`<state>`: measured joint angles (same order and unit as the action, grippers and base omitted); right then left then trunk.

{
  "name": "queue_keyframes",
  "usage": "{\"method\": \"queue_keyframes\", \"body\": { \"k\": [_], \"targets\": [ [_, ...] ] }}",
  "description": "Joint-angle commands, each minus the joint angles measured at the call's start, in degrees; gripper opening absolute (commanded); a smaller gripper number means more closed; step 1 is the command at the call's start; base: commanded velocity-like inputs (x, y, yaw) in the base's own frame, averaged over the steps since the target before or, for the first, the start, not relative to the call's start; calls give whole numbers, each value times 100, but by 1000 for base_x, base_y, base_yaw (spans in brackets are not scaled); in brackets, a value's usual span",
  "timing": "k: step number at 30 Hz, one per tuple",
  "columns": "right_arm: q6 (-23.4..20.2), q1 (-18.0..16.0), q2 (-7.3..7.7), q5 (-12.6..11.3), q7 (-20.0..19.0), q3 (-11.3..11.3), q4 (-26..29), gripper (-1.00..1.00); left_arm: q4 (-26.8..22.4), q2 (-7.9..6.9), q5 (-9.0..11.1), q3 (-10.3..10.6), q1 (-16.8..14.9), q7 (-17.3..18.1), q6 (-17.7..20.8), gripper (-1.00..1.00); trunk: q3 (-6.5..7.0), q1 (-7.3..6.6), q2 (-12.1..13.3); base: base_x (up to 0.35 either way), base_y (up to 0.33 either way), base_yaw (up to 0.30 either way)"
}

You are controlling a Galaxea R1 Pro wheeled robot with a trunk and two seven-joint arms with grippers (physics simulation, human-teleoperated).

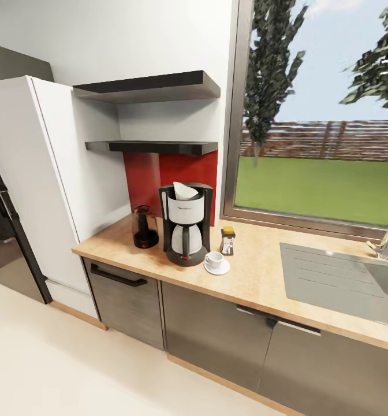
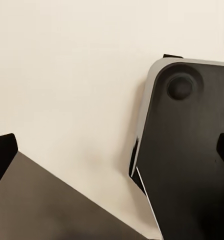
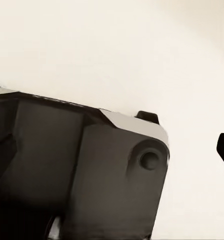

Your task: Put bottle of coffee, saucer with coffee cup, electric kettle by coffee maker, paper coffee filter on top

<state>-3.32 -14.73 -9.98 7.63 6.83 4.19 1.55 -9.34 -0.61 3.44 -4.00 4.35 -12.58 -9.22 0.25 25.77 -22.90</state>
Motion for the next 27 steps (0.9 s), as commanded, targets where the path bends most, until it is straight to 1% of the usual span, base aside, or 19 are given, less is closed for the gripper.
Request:
{"method": "queue_keyframes", "body": {
  "k": [1,2,3,4,5,7,9,12,17,21,27],
  "targets": [
    [-39,38,-2,-196,29,42,5,100,-8,4,39,-26,5,10,-94,100,0,2,-2,0,0,0],
    [-40,78,57,-449,32,44,3,100,-7,5,40,-27,5,10,-149,100,0,2,-2,0,0,0],
    [-38,186,190,-998,34,46,3,100,-7,11,42,-29,5,10,-211,100,0,2,-2,0,0,0],
    [-38,235,234,-1280,35,46,1,100,-5,11,42,-29,5,10,-229,100,0,2,-2,0,0,0],
    [-33,291,278,-1677,36,46,-2,100,-1,10,44,-34,5,10,-248,100,0,2,-2,0,0,0],
    [-30,335,326,-2137,35,47,-1,100,7,8,65,-41,5,10,-265,100,0,2,-2,0,0,0],
    [-29,346,368,-2258,29,50,1,100,9,8,77,-47,5,10,-269,100,0,2,-2,0,0,0],
    [-31,354,411,-2348,7,72,11,100,20,6,89,-65,5,10,-271,100,0,2,-2,0,0,0],
    [-22,357,440,-2380,17,80,28,100,57,-16,84,-58,7,10,-266,100,0,2,-2,0,0,0],
    [-20,357,514,-2392,19,83,36,100,82,-56,59,-51,15,10,-258,100,0,2,-2,0,0,0],
    [-12,357,544,-2397,20,82,40,100,90,-73,62,-45,22,10,-256,100,0,2,-2,0,0,0]
  ]
}}
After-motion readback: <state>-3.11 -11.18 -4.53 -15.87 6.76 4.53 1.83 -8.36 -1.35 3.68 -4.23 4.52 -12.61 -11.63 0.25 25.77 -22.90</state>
